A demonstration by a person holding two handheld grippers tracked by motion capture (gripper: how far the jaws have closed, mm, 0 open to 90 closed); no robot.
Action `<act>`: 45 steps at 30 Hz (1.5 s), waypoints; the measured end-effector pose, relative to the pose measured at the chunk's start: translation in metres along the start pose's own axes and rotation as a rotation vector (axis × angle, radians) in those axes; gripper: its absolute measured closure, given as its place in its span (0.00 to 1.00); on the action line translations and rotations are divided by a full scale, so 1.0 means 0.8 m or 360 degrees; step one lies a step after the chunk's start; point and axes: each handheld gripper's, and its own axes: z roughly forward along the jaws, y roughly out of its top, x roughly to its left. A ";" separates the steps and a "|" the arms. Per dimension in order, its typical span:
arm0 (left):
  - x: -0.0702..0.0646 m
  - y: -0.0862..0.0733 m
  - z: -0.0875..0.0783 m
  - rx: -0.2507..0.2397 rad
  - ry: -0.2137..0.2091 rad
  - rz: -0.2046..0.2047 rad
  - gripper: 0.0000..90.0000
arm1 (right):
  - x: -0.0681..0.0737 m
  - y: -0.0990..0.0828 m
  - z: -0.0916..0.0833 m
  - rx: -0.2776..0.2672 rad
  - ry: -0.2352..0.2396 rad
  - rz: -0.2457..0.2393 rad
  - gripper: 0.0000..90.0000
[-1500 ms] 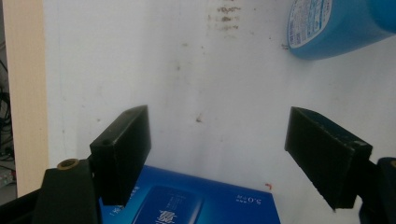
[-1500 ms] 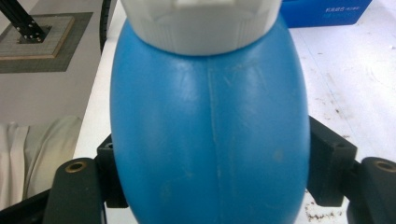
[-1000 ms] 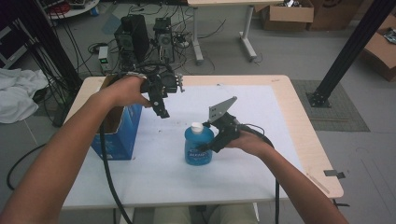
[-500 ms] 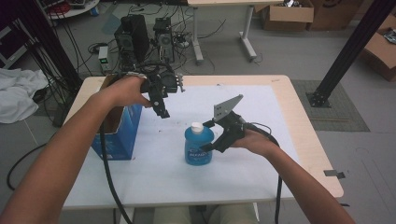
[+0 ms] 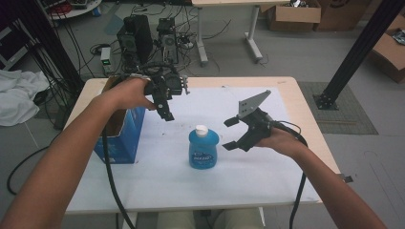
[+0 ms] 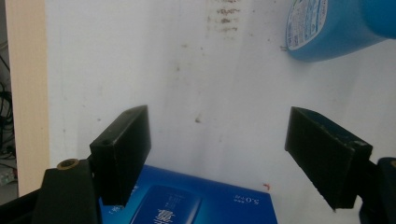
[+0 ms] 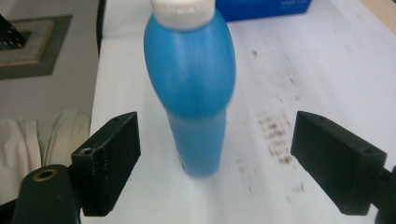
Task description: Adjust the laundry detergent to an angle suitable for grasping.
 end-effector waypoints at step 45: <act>-0.011 0.004 -0.005 -0.0005 0.0008 -0.0030 0.26 | 0.013 -0.065 -0.103 0.0562 -0.0216 0.0240 0.18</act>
